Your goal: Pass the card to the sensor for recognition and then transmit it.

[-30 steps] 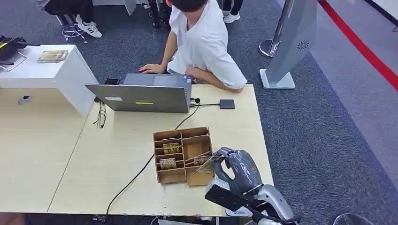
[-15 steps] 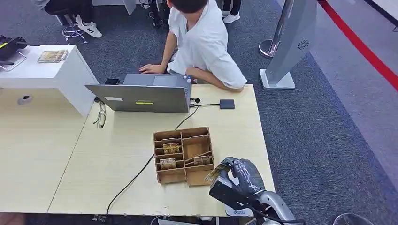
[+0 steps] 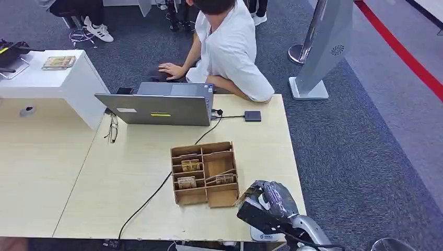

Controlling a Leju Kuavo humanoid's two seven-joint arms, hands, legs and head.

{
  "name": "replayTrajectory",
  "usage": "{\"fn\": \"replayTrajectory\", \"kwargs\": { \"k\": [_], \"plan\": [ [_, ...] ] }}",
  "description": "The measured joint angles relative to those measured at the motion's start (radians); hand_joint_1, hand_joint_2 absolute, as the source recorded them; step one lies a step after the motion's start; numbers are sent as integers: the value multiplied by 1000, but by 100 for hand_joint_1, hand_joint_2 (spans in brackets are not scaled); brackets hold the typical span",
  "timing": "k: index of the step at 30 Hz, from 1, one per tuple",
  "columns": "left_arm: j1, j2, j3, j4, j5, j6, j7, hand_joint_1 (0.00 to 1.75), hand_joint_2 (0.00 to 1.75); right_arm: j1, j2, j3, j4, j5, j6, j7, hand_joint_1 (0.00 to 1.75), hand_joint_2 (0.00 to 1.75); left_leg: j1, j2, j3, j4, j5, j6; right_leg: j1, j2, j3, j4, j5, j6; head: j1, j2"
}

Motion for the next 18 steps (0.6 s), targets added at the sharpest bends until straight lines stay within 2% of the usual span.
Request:
{"fn": "replayTrajectory", "kwargs": {
  "k": [18],
  "plan": [
    [0, -2, 6, 0, 0, 5, -11, 0, 0, 4, -32, -8, 15, -16, 20, 45, 175, 175, 0, 0, 0, 0, 0, 0, 0, 0, 0, 0, 0, 0, 0, 0]
  ]
}}
